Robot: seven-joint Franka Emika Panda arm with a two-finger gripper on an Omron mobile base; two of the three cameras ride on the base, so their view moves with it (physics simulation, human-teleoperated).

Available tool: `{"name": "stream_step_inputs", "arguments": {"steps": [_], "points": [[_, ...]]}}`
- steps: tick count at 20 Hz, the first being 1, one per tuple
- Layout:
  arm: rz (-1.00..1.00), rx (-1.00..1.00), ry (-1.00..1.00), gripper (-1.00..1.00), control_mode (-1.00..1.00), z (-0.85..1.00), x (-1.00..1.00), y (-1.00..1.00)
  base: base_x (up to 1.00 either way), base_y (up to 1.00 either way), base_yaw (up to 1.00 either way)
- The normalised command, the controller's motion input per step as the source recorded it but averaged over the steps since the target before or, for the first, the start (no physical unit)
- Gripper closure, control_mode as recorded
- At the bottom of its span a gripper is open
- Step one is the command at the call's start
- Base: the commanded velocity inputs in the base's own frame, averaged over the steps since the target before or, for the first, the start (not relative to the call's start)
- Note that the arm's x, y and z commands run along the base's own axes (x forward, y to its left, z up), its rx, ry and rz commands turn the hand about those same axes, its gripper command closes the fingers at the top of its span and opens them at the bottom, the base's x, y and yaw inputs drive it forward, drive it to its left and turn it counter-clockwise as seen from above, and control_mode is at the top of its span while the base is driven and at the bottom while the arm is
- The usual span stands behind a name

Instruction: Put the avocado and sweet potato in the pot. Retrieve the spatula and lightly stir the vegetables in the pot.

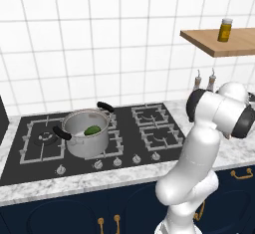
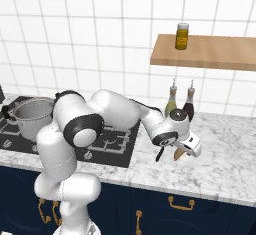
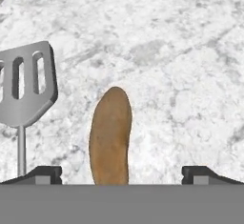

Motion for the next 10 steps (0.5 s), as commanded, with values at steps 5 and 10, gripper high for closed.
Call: {"name": "stream_step_inputs", "arguments": {"steps": [5, 10], "points": [[0.09, 0.0, 0.0, -1.0, -1.0, -0.36, 0.35, -0.12, 0.0, 0.0, 0.0], [0.15, 0.0, 0.02, -1.0, -1.0, -0.39, 0.28, 0.01, 0.0, 0.0, 0.0]]}}
